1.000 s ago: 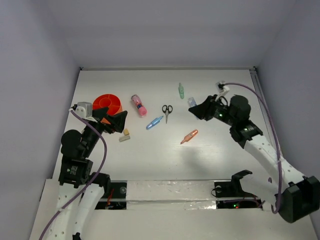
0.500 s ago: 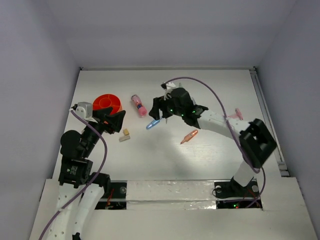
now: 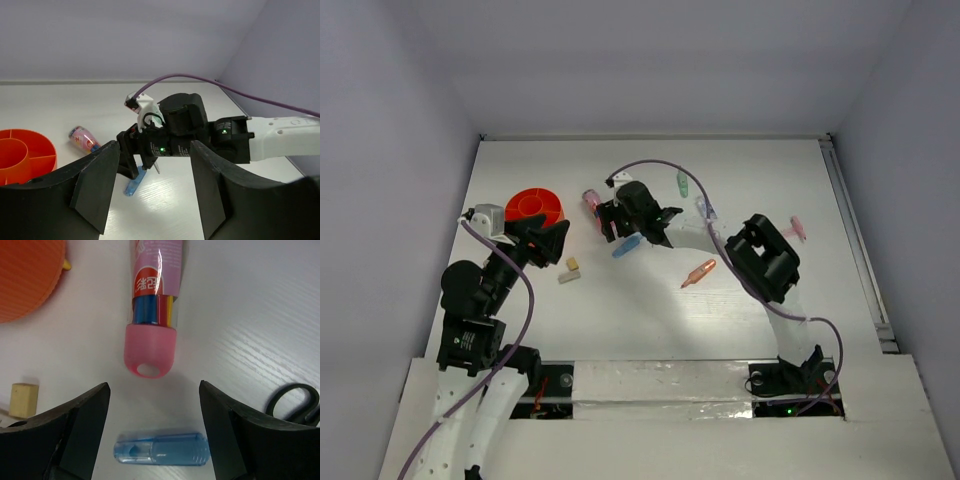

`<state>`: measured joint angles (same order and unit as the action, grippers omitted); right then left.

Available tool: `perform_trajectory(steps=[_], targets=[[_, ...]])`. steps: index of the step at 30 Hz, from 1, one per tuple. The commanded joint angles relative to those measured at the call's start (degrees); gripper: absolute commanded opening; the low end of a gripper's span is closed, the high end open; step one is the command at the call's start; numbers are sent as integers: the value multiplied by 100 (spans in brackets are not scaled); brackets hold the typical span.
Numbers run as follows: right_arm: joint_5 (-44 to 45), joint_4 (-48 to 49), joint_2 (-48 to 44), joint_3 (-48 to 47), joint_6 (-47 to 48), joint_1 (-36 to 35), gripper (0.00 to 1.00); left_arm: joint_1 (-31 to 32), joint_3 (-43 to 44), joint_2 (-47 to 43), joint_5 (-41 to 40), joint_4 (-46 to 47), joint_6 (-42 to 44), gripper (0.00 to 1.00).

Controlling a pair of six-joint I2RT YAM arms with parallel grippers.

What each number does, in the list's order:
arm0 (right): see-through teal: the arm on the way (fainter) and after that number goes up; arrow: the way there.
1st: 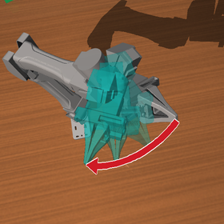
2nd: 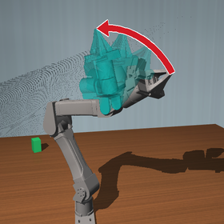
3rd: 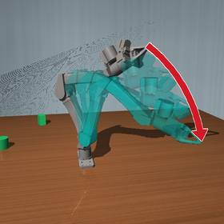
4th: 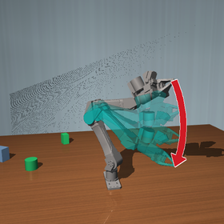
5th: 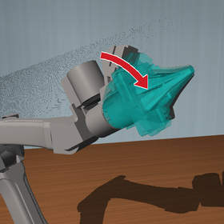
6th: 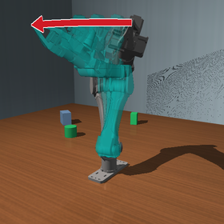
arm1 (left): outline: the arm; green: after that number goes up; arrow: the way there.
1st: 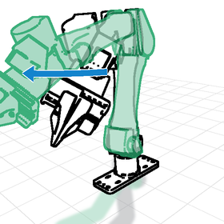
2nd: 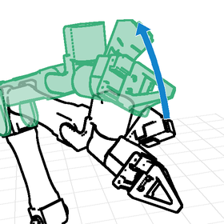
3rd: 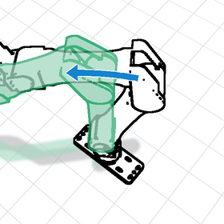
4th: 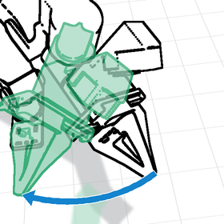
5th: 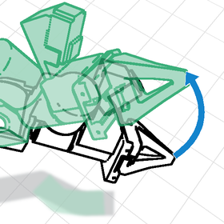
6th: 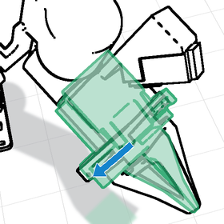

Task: Sort the stationery into containers
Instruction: Pick up the stationery from the center of the board.

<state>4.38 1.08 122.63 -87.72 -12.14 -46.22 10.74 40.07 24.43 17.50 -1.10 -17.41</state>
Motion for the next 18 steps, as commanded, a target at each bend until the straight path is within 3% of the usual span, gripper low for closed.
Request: perform_trajectory(steps=[1, 13, 17, 18], targets=[[63, 6, 226, -535, 239, -37, 77, -37, -26, 27, -44, 269, 1, 56], [133, 226, 1017, -948, 282, -89, 70, -37, -8, 150, -18, 286, 9, 57], [326, 410, 1079, -905, 387, -89, 64, -37, -8, 177, -18, 286, 9, 57], [353, 506, 1070, -844, 423, -89, 56, -37, -8, 177, -18, 286, 9, 57]])
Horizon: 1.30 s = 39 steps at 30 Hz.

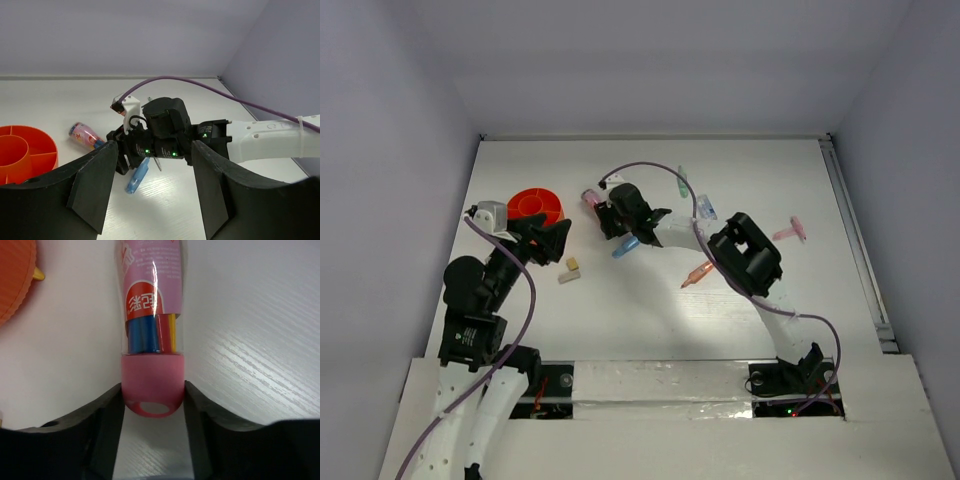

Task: Sort the stationery into containers
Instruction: Pick up the stationery from the center of the board.

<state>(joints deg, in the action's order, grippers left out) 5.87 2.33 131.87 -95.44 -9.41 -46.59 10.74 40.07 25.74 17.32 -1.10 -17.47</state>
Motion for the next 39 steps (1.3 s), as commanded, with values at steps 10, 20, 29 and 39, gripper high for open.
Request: perform_trajectory(steps=[10, 20, 29, 39], targets=[[362, 919, -697, 561, 809, -52, 22, -37, -8, 89, 61, 304, 25, 61], [-279, -126, -1515, 606, 1266, -52, 18, -37, -9, 151, -96, 242, 16, 61], [-824, -1058, -1850, 219, 1345, -105, 14, -204, 88, 485, -273, -30, 7, 60], [-2185, -2226, -2184, -1001, 1161, -105, 13, -458, 141, 512, -343, -65, 7, 60]])
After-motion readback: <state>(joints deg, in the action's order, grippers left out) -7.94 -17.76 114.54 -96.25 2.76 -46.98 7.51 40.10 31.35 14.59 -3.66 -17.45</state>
